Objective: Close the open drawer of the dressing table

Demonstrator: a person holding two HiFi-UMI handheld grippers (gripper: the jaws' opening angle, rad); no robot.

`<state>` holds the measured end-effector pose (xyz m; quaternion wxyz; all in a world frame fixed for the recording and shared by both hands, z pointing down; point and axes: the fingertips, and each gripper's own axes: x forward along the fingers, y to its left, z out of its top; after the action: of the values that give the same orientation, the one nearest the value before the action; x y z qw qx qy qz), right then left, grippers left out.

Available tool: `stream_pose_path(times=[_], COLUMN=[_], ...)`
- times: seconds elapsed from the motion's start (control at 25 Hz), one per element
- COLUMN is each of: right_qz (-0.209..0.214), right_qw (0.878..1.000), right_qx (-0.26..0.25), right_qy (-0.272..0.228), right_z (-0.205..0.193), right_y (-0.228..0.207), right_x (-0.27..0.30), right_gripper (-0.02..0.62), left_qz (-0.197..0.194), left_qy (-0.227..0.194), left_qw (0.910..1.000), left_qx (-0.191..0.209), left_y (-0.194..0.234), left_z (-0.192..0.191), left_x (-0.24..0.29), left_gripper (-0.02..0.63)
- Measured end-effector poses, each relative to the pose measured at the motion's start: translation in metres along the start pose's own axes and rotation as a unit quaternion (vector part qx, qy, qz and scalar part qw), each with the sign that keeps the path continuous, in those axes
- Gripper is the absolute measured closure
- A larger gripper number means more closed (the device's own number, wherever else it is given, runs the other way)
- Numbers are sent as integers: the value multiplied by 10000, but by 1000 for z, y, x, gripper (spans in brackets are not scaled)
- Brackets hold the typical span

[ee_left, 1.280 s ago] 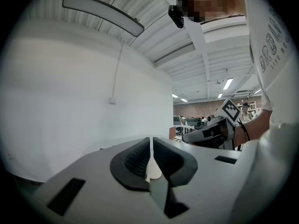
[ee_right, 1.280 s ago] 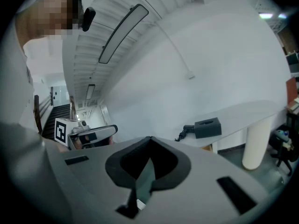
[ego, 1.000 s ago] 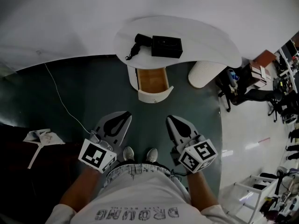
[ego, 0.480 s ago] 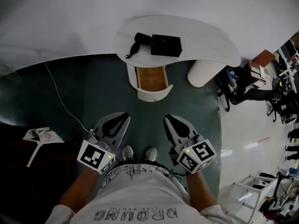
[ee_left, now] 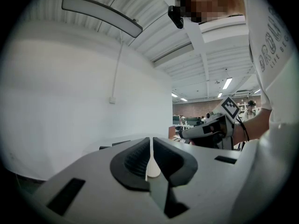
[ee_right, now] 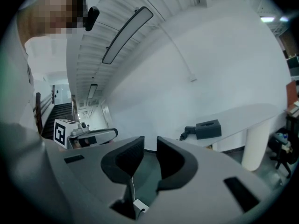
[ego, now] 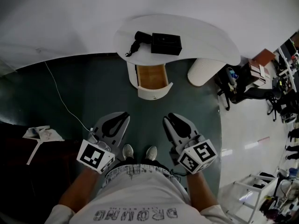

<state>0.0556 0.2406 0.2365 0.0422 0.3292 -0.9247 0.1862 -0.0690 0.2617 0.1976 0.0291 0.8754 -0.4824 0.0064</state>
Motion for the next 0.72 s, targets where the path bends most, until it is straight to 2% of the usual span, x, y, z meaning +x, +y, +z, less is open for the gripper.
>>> stream_pose_path(times=[0.72], right_qz=[176], right_qw=[9998], right_qx=[44], right_qy=[111], right_z=[-10], right_y=[-21], right_x=[-25], right_gripper=[456], left_qz=[205], left_qy=[117], left_qw=[9997], left_qx=[28], left_y=[-29], left_z=[-10], left_x=[10], left_gripper=[568])
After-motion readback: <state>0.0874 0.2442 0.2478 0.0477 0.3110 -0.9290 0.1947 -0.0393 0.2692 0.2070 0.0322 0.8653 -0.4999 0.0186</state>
